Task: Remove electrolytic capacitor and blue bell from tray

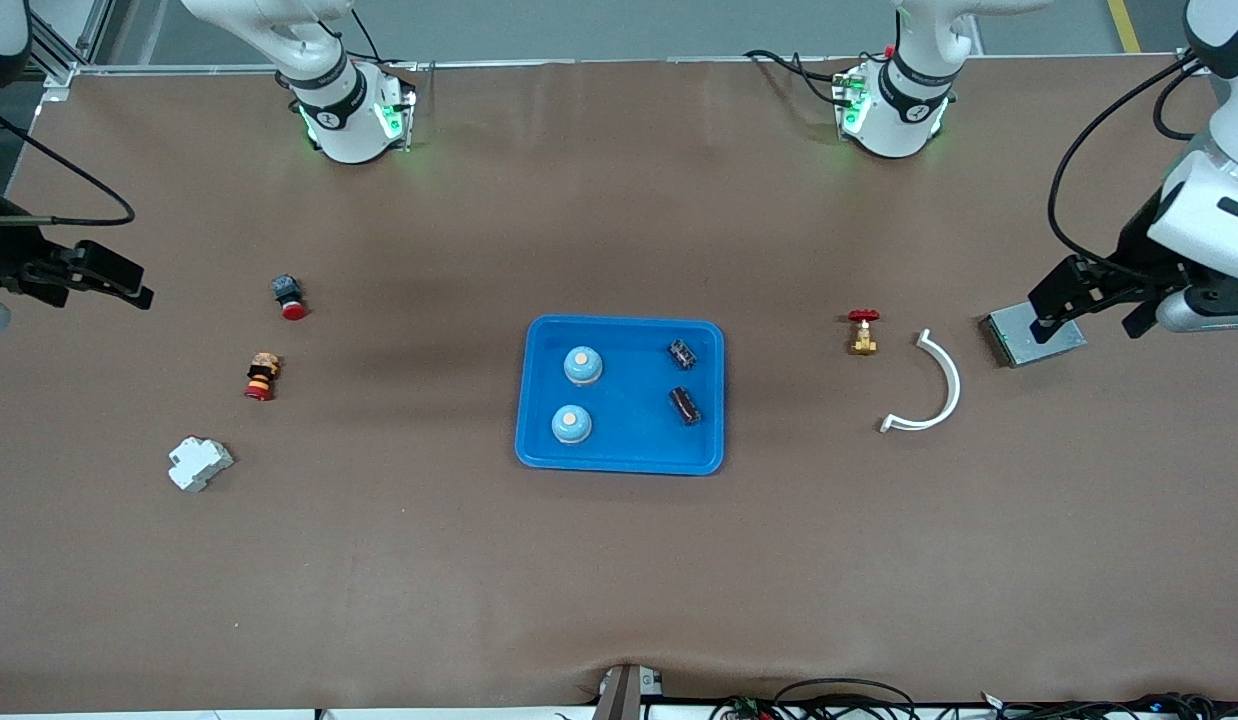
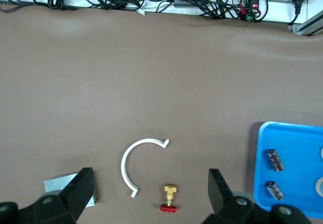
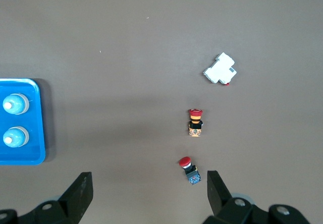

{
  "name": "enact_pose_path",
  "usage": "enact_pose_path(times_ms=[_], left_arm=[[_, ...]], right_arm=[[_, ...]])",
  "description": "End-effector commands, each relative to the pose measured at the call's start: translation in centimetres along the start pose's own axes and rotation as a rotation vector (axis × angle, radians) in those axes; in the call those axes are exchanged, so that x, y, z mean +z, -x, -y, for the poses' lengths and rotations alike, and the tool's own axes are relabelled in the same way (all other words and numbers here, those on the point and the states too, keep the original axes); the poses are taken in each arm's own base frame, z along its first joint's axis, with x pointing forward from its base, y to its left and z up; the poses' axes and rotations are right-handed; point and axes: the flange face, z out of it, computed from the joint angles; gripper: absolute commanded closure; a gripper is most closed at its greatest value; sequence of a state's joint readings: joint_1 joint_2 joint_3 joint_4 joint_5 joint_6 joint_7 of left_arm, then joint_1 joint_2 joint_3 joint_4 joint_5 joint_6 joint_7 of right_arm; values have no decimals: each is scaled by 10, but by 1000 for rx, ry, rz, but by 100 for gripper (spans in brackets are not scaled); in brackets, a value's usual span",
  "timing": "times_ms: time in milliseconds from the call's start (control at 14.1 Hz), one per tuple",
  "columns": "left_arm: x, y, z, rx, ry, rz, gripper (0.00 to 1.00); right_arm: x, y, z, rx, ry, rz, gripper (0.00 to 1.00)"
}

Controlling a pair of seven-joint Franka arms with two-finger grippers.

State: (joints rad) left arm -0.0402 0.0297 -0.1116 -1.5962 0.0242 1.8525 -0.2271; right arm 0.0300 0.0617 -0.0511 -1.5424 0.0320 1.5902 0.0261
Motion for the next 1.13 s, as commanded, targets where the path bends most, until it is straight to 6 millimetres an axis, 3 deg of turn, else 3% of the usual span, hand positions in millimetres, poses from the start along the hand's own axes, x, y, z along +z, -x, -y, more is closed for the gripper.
enact_pose_path(times_ms=[0, 142, 212, 425, 567, 708, 850, 1062], left_arm=[[3, 6, -27, -44, 8, 15, 0], [21, 10, -55, -73, 13, 47, 0], [40, 14, -79, -82, 16, 81, 0], [115, 35, -154, -213, -14, 209, 0], [156, 55, -197, -204, -40, 269, 0], [185, 67, -221, -183, -45, 308, 0], [199, 65, -242, -206, -28, 329, 0], [231, 70, -258, -250, -50, 365, 0]], right_arm=[[15, 11, 12, -5, -9, -13, 0], [35, 12, 20, 14, -11, -9, 0], [44, 13, 32, 38, -10, -6, 0], [68, 17, 67, 76, -8, -3, 0], [88, 18, 85, 91, -9, -11, 0], [110, 25, 114, 119, -10, -18, 0], [122, 31, 144, 147, -13, -24, 0], [150, 38, 201, 186, -6, -16, 0]])
